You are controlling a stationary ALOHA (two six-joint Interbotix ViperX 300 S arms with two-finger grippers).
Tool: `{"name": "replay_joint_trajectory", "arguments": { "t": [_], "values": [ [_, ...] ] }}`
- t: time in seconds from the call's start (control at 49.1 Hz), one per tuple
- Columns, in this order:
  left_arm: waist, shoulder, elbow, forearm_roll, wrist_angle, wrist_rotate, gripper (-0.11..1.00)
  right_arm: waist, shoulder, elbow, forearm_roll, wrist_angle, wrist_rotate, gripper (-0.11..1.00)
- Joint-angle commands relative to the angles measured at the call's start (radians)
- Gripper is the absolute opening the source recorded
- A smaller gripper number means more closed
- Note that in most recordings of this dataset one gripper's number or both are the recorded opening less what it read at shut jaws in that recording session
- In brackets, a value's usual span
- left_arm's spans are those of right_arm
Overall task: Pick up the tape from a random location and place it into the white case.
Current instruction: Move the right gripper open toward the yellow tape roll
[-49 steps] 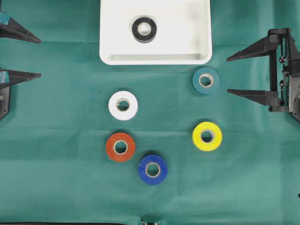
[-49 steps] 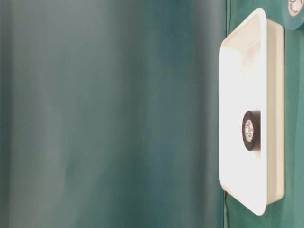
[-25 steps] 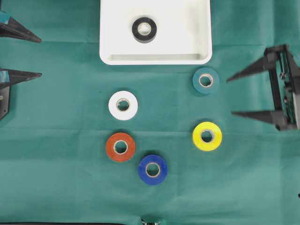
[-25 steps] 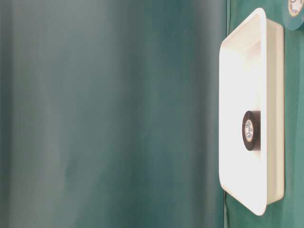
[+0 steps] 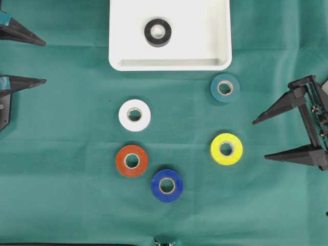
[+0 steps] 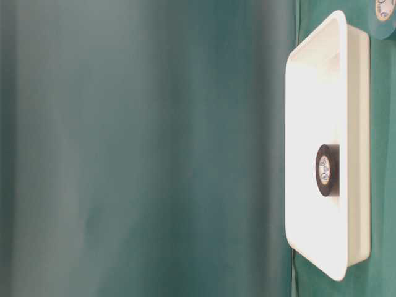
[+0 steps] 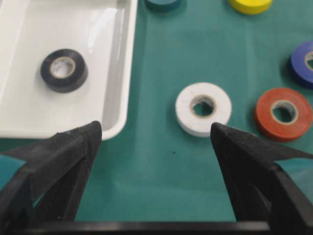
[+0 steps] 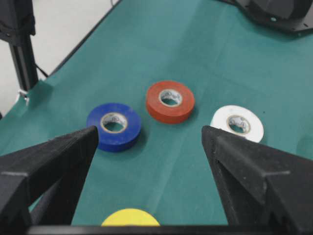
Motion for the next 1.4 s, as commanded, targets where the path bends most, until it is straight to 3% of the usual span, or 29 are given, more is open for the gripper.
{"name": "replay_joint_trajectory", "arguments": {
  "t": [0.0,0.611,0.936,1.14,1.384],
  "values": [
    [0.003,0.008,-0.012,-0.003,-0.009,0.0,0.98,0.003,0.003,-0.028,0.003,-0.006,-0.002,0.92],
    [0.003,0.009,-0.012,-0.003,-0.011,0.0,0.98,0.003,0.149,-0.178,-0.003,0.071,0.002,0.92],
    [0.003,0.009,-0.011,-0.005,-0.009,0.0,0.98,0.003,0.164,-0.195,-0.003,0.094,0.005,0.92],
    [0.003,0.009,-0.011,-0.003,-0.011,0.0,0.98,0.003,0.176,-0.238,-0.002,0.218,0.04,0.92],
    [0.003,0.009,-0.011,-0.003,-0.021,0.0,0.98,0.003,0.222,-0.351,-0.006,0.489,0.092,0.92]
  ]
}}
